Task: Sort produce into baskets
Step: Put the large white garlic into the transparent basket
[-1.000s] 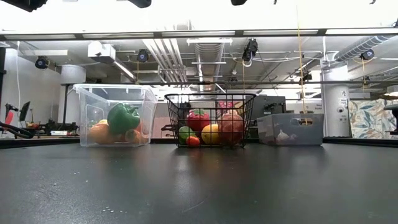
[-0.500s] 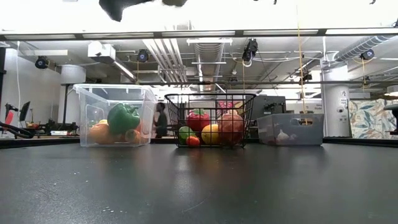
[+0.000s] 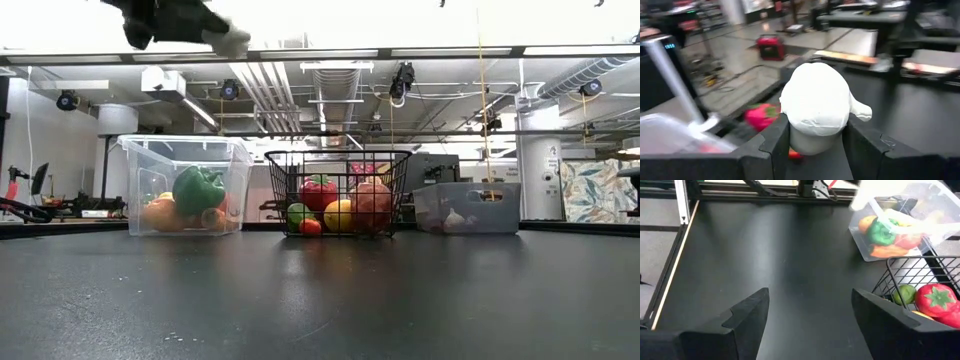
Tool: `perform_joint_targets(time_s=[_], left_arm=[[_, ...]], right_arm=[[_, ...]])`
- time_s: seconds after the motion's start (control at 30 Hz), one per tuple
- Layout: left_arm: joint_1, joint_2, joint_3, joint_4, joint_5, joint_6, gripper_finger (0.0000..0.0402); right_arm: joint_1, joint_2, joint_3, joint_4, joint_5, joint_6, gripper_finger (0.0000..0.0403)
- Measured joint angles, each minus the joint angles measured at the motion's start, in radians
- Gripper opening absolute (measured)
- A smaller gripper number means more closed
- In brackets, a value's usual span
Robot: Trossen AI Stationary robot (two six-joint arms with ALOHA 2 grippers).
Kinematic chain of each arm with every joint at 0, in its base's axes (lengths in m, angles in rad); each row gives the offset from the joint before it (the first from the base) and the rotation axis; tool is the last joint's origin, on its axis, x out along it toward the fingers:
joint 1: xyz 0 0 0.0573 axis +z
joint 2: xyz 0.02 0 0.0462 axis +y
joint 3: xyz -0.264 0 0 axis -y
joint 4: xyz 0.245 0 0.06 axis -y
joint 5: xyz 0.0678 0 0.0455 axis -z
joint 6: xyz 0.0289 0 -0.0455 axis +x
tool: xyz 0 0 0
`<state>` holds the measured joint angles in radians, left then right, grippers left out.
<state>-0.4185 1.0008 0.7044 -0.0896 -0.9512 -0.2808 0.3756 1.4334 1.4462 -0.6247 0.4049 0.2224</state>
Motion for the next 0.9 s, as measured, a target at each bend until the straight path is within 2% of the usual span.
perform_joint_targets(time_s=[0.1, 0.17, 0.33, 0.4, 0.53, 0.67, 0.77, 0.9], left_arm=[[0.08, -0.055, 0.0, -0.099, 0.004, -0.002, 0.0137], [0.151, -0.086, 0.008, -0.175, 0.044, -0.002, 0.0137], [0.39, -0.109, 0.075, -0.371, 0.097, -0.001, 0.0137], [0.498, -0.101, 0.117, -0.466, 0.157, 0.004, 0.0137], [0.723, -0.058, 0.194, -0.597, 0.334, 0.096, 0.0137], [0.92, 0.016, 0.254, -0.659, 0.529, 0.225, 0.0137], [1.028, 0.09, 0.302, -0.703, 0.575, 0.313, 0.0137], [1.092, 0.175, 0.358, -0.734, 0.576, 0.402, 0.0137]], right_arm=[[0.0, 0.0, 0.002, 0.0, 0.0, -0.012, 0.0269], [0.0, 0.0, 0.002, 0.0, 0.0, -0.014, 0.0267], [-0.003, 0.002, 0.002, 0.0, 0.0, -0.021, 0.0265], [-0.003, 0.002, 0.002, 0.0, 0.0, -0.022, 0.0268], [-0.003, 0.002, 0.002, 0.0, 0.0, -0.021, 0.0272], [-0.003, 0.002, 0.003, 0.0, 0.0, -0.021, 0.0269], [-0.003, 0.002, 0.003, 0.0, 0.0, -0.016, 0.0265], [-0.003, 0.002, 0.003, 0.0, -0.001, -0.012, 0.0263]])
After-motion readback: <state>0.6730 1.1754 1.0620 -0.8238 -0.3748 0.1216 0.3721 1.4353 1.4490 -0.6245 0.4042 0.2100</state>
